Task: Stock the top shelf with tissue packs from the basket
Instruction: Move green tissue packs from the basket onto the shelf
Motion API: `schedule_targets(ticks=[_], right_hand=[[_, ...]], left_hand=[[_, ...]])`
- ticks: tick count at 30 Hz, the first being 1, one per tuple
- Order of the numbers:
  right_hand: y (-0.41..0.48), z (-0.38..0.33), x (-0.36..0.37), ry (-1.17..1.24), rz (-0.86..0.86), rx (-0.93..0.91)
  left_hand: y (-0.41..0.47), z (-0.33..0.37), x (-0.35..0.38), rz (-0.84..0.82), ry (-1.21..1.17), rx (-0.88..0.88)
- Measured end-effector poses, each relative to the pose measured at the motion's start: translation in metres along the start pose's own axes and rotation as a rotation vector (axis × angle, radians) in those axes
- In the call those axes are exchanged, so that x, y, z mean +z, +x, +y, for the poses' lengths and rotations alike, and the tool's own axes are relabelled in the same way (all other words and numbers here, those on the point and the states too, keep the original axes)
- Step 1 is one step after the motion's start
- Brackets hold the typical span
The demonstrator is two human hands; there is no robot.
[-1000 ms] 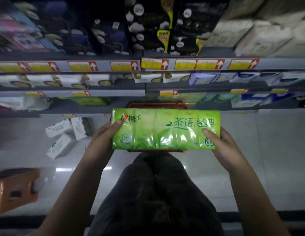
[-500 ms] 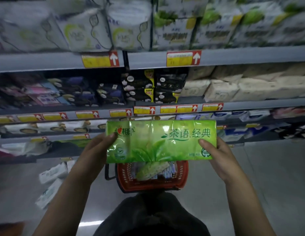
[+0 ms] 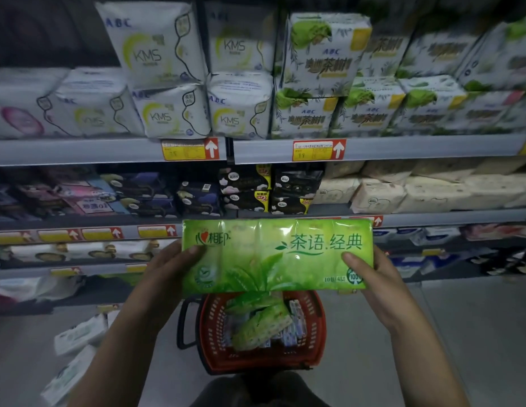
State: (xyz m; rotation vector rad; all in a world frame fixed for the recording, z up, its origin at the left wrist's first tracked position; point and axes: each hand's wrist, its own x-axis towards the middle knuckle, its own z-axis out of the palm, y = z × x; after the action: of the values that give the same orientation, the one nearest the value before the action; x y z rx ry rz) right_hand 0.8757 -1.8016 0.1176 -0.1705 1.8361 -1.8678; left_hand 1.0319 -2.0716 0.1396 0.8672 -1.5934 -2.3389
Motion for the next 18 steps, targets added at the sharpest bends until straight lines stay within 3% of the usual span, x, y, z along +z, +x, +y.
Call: schedule_targets(ticks=[18], right_hand=[[-0.002, -0.039, 0.011, -0.001, 0.047, -0.099]], left_hand=[[0.003, 0.033, 0.002, -0.11, -0.051, 0.095]])
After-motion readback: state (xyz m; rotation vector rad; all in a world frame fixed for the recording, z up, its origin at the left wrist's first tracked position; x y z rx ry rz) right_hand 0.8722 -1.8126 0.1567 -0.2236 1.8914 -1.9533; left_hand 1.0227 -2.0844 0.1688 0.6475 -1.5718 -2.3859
